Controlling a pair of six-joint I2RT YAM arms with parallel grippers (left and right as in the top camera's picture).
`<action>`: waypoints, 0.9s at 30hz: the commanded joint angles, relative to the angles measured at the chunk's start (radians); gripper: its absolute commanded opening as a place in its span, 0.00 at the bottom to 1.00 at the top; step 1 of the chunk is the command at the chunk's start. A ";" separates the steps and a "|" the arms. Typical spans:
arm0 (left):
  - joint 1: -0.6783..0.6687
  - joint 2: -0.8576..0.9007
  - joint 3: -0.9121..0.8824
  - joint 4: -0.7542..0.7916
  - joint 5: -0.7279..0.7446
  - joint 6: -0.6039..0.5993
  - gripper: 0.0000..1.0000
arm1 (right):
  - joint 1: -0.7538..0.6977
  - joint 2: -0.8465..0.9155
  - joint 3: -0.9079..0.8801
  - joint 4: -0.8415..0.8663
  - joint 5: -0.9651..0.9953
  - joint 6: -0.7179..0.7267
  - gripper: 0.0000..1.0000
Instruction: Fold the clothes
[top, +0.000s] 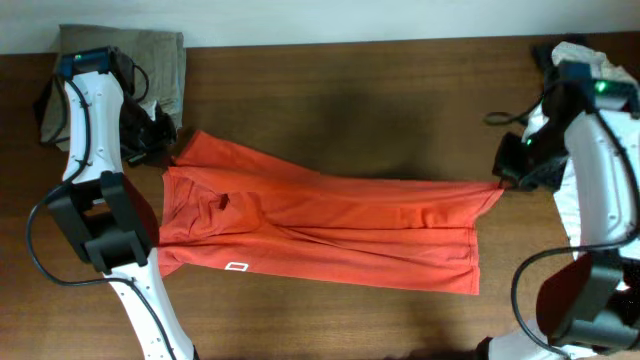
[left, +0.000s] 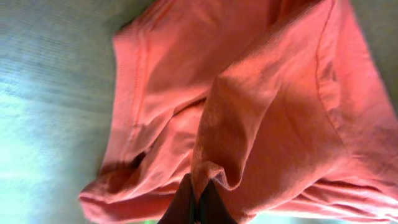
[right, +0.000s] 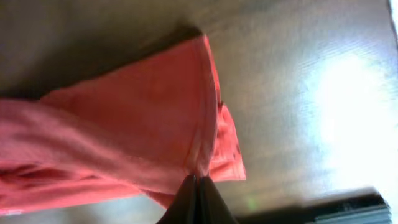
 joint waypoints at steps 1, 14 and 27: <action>0.007 -0.047 0.007 -0.010 -0.056 0.016 0.00 | -0.009 0.004 -0.219 0.132 0.023 0.039 0.04; 0.007 -0.244 -0.475 0.028 -0.148 0.026 0.00 | -0.005 0.004 -0.336 0.074 0.145 0.117 0.04; 0.012 -0.244 -0.501 0.092 -0.297 -0.077 0.60 | -0.009 0.004 -0.350 0.182 0.039 0.084 0.99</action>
